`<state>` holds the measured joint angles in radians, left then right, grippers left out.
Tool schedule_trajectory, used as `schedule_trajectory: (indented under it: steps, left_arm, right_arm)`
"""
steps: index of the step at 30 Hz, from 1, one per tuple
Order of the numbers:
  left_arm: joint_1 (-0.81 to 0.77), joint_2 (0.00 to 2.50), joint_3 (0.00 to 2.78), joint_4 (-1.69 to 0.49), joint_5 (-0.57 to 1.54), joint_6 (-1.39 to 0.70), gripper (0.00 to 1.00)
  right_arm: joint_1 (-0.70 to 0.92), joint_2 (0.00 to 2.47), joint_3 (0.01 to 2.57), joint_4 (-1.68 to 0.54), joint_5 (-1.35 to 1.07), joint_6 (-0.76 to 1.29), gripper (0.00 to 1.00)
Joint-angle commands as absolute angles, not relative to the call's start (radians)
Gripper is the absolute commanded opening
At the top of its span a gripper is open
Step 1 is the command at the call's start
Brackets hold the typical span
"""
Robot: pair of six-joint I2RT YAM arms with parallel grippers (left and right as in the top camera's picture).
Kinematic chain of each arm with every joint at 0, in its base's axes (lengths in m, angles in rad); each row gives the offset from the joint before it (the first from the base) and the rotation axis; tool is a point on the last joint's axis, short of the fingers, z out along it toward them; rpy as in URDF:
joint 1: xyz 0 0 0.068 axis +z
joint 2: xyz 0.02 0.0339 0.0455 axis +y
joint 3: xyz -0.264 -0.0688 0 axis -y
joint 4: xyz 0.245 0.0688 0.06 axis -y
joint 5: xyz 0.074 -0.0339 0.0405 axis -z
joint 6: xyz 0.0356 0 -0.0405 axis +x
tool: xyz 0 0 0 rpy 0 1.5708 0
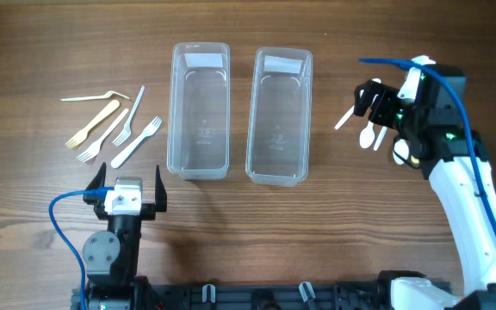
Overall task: Pack container
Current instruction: 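Move the right gripper over the spoons and grasp a white spoon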
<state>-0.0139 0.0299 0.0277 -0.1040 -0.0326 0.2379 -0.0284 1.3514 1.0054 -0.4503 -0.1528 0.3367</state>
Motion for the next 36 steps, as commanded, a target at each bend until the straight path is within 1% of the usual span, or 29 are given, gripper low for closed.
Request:
schedule_trajectory:
  steps: [1,4,6,7,9,11,12,13,14,15,16,17,21,25,36]
  left_arm:
    - [-0.017,0.027,0.020,-0.099,-0.042,0.229,1.00]
    - [-0.017,0.027,0.020,-0.099,-0.043,0.229,1.00]
    - [-0.017,0.027,0.020,-0.099,-0.042,0.229,1.00]
    - [-0.017,0.027,0.020,-0.099,-0.043,0.229,1.00]
    - [-0.017,0.027,0.020,-0.099,-0.043,0.229,1.00]
    - [-0.017,0.027,0.020,-0.099,-0.043,0.229,1.00]
    - [-0.017,0.027,0.020,-0.099,-0.043,0.229,1.00]
    - [-0.017,0.027,0.020,-0.099,-0.043,0.229,1.00]
    - [-0.017,0.027,0.020,-0.099,-0.043,0.229,1.00]
    - [-0.017,0.027,0.020,-0.099,-0.043,0.229,1.00]
    - [-0.017,0.027,0.020,-0.099,-0.042,0.229,1.00]
    - [-0.017,0.027,0.020,-0.099,-0.043,0.229,1.00]
    - [-0.017,0.027,0.020,-0.099,-0.043,0.229,1.00]
    - [-0.017,0.027,0.020,-0.099,-0.043,0.229,1.00]
    - [-0.017,0.027,0.020,-0.099,-0.043,0.229,1.00]
  right_arm:
    - [-0.031,1.444,1.027,-0.461,-0.120,0.392,1.00]
    - [-0.031,1.514,1.027,-0.506,-0.072,0.312,1.00]
    - [-0.031,1.556,1.027,-0.536,-0.010,0.287,0.97]
    - [-0.031,1.578,1.027,-0.546,0.008,0.266,0.93]
    - [-0.031,1.599,1.027,-0.546,0.008,0.234,0.80]
    - [-0.031,1.610,1.027,-0.539,0.012,0.234,0.70]
    - [-0.031,1.613,1.027,-0.530,0.011,0.228,0.65]
    - [-0.031,1.616,1.027,-0.522,0.012,0.219,0.63]
    - [-0.031,1.618,1.027,-0.511,0.012,0.207,0.63]
    - [-0.031,1.618,1.027,-0.507,0.012,0.192,0.66]
    - [-0.031,1.620,1.027,-0.501,0.017,0.179,0.75]
    - [-0.031,1.621,1.027,-0.498,0.037,0.167,0.78]
    - [-0.037,1.621,1.027,-0.499,0.125,0.124,0.79]
    - [-0.066,1.622,1.027,-0.502,0.139,0.108,0.80]
    - [-0.229,1.621,1.027,-0.530,0.142,0.087,0.81]
